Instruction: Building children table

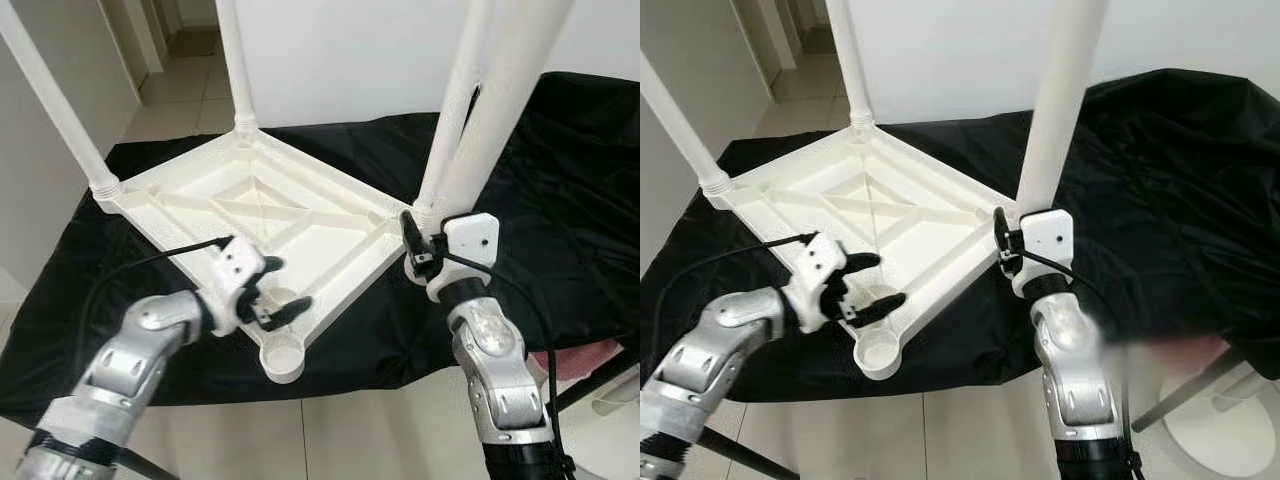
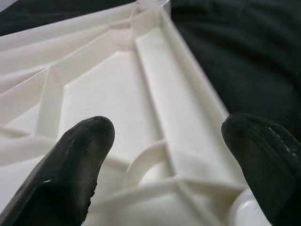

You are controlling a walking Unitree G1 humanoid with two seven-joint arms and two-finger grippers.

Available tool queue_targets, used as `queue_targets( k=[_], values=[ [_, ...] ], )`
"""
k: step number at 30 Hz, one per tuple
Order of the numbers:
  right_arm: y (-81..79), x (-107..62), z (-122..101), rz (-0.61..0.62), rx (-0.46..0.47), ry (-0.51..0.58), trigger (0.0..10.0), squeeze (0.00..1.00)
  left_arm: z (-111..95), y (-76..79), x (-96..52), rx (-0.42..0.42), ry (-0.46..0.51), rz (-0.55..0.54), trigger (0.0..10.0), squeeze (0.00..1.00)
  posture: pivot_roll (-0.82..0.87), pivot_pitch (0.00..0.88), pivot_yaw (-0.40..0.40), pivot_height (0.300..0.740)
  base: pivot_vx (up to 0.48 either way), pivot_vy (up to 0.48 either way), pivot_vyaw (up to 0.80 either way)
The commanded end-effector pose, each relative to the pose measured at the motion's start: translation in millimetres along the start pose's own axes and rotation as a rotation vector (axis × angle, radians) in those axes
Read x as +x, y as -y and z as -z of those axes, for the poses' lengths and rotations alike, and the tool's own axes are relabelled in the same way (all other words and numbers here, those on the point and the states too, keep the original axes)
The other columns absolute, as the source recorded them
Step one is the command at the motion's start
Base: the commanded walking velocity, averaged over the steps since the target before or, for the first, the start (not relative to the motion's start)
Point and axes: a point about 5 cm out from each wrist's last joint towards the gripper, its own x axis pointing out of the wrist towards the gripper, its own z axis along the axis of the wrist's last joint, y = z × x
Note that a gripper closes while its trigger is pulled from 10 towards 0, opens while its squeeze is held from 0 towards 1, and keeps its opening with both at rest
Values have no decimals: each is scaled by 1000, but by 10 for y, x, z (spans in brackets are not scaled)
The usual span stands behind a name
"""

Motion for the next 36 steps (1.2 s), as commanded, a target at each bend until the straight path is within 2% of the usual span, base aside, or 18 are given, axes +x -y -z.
queue_targets(
  k=[1,7,8,12,15,18,23,28,29,33,36],
  values=[
    [-25,-6,-53,-11,7,29,10000,0,74,23,-29,45,-41,31,10000,0,-15,24,85,740,0,0,0],
    [-6,-14,-54,-10,-3,29,10000,0,195,29,-39,40,-86,45,10000,0,-30,19,92,740,0,0,0],
    [8,-14,-65,-4,-7,33,10000,0,272,37,-58,60,-118,59,10000,0,-30,19,92,740,0,0,0],
    [29,-34,-68,6,-13,31,10000,0,360,103,-84,98,-151,104,10000,0,-41,18,101,740,0,0,0],
    [33,-39,-68,9,-14,30,10000,0,384,147,-64,135,-157,121,10000,0,-41,18,101,740,0,0,0],
    [29,-37,-71,10,-14,31,10000,0,390,173,-36,133,-152,125,10000,0,-43,21,101,740,0,0,0],
    [39,-40,-82,18,-14,32,10000,0,394,368,138,100,-104,147,10000,0,-49,28,106,740,0,0,0],
    [28,-41,-87,23,-12,32,10000,0,343,429,279,75,-48,129,10000,0,-53,34,110,740,0,0,0],
    [24,-47,-88,23,-10,31,10000,0,309,432,345,70,-26,110,10000,0,-55,35,109,740,0,0,0],
    [11,-60,-86,23,-5,31,10000,0,236,394,440,57,18,59,10000,0,-58,36,116,740,0,0,0],
    [6,-82,-79,29,5,31,10000,0,103,239,489,13,78,-47,10000,0,-56,40,122,740,0,0,0]
  ],
)
